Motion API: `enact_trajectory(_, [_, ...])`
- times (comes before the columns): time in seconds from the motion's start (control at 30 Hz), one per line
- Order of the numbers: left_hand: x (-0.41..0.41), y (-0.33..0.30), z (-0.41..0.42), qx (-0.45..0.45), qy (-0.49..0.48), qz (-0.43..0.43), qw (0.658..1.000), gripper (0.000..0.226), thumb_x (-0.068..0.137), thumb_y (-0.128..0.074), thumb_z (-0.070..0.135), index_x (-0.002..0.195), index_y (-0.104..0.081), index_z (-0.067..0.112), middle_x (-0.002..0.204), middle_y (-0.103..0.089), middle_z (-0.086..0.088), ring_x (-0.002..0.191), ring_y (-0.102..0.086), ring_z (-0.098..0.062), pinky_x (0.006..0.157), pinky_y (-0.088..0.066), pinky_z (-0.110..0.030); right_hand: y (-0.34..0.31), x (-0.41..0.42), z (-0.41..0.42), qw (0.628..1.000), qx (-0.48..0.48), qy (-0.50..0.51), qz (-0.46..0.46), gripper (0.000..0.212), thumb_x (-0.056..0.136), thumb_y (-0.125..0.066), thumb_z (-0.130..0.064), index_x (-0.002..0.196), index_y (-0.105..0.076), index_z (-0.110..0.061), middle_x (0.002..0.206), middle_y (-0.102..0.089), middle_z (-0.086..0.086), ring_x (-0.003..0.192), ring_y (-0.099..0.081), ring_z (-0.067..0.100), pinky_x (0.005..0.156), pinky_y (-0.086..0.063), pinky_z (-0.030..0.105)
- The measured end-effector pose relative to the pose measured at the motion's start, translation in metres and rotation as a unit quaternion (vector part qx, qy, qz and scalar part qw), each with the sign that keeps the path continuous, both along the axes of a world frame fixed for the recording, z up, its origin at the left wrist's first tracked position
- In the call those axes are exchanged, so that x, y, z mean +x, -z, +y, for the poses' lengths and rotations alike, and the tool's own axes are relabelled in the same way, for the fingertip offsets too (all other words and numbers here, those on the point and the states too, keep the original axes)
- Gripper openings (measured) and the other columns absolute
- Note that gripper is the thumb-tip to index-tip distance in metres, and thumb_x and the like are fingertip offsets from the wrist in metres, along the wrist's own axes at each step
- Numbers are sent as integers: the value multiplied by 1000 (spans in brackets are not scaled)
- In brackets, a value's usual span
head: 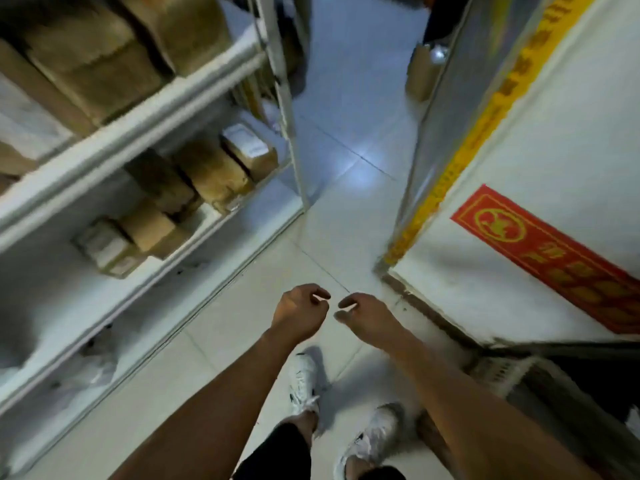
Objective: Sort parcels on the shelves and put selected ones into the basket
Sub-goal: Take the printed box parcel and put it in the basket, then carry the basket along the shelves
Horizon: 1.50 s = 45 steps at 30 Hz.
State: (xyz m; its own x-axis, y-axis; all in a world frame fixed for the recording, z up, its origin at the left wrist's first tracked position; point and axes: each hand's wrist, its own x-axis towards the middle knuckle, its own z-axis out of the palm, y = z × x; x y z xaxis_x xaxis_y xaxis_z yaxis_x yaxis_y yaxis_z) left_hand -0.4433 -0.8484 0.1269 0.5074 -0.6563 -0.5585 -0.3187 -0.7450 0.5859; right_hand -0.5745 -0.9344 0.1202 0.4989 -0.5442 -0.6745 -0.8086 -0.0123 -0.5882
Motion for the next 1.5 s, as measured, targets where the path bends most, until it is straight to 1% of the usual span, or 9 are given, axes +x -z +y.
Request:
enact_trajectory(0.33, [139, 19, 138, -1, -312, -9, 950, 17, 92, -61, 20, 102, -74, 26, 80, -61, 12, 64, -54, 0, 48, -36, -6, 28, 179, 81, 979, 13, -200, -32, 29, 94, -65, -29, 121, -68, -20, 112, -69, 1, 94, -64, 19, 72, -47, 23])
enact_trajectory(0.7, [269, 64, 221, -35, -437, -54, 897, 26, 96, -62, 23, 121, -67, 21, 113, -66, -4, 94, -64, -18, 79, -50, -25, 75, 340, 144, 965, -27, -216, -145, 25, 95, -62, -16, 120, -67, -20, 119, -65, -2, 99, -61, 12, 87, -50, 24])
enact_trajectory(0.9, [389, 100, 188, -11, -454, -151, 878, 66, 92, -58, 60, 150, -39, 33, 148, -33, -15, 133, -40, -34, 110, -39, -43, 120, 387, 150, 956, 25, -225, -184, 22, 98, -60, -14, 116, -70, -22, 109, -69, -8, 100, -64, 7, 76, -44, 4])
enact_trajectory(1.03, [447, 153, 161, 40, -438, -130, 889, 84, 82, -54, 78, 153, -27, 41, 153, -19, -13, 134, -31, -42, 113, -35, -53, 162, 392, 147, 945, 46, -244, -211, 20, 98, -61, -12, 108, -70, -26, 100, -72, -5, 96, -67, 8, 82, -53, 14])
enact_trajectory(1.2, [455, 180, 163, 7, -543, -134, 829, 101, 69, -69, 76, 150, -23, 37, 139, -31, -13, 124, -38, -36, 104, -43, -45, 198, 384, 144, 952, 94, -215, -196, 30, 99, -53, -1, 100, -69, -27, 89, -71, -7, 82, -69, 10, 78, -55, 22])
enact_trajectory(1.27, [447, 178, 182, -82, -605, -96, 786, 87, 73, -70, 68, 146, -36, 35, 136, -40, -11, 119, -47, -32, 102, -48, -41, 197, 386, 149, 957, 103, -193, -189, 27, 100, -55, -6, 102, -70, -28, 93, -72, -3, 81, -69, 9, 75, -53, 22])
enact_trajectory(1.33, [426, 172, 207, -279, -658, 90, 694, 72, 81, -56, 65, 141, -49, 26, 135, -55, -8, 118, -56, -26, 100, -51, -41, 187, 394, 158, 961, 130, -131, -204, 17, 99, -61, -15, 106, -69, -29, 100, -73, 1, 83, -69, 10, 73, -51, 23])
enact_trajectory(1.4, [393, 167, 234, -444, -586, 387, 557, 75, 83, -42, 67, 139, -52, 20, 134, -55, -6, 122, -53, -28, 99, -46, -42, 175, 409, 167, 962, 165, -66, -208, 24, 95, -65, -36, 117, -67, -25, 109, -72, 4, 93, -69, 14, 74, -52, 25])
enact_trajectory(1.5, [340, 174, 263, -529, -451, 626, 352, 93, 82, -44, 77, 152, -32, 17, 138, -45, -19, 120, -53, -36, 97, -51, -48, 162, 434, 181, 949, 233, -32, -208, 73, 78, -64, -62, 140, -54, -25, 127, -67, 4, 112, -66, 20, 83, -54, 32])
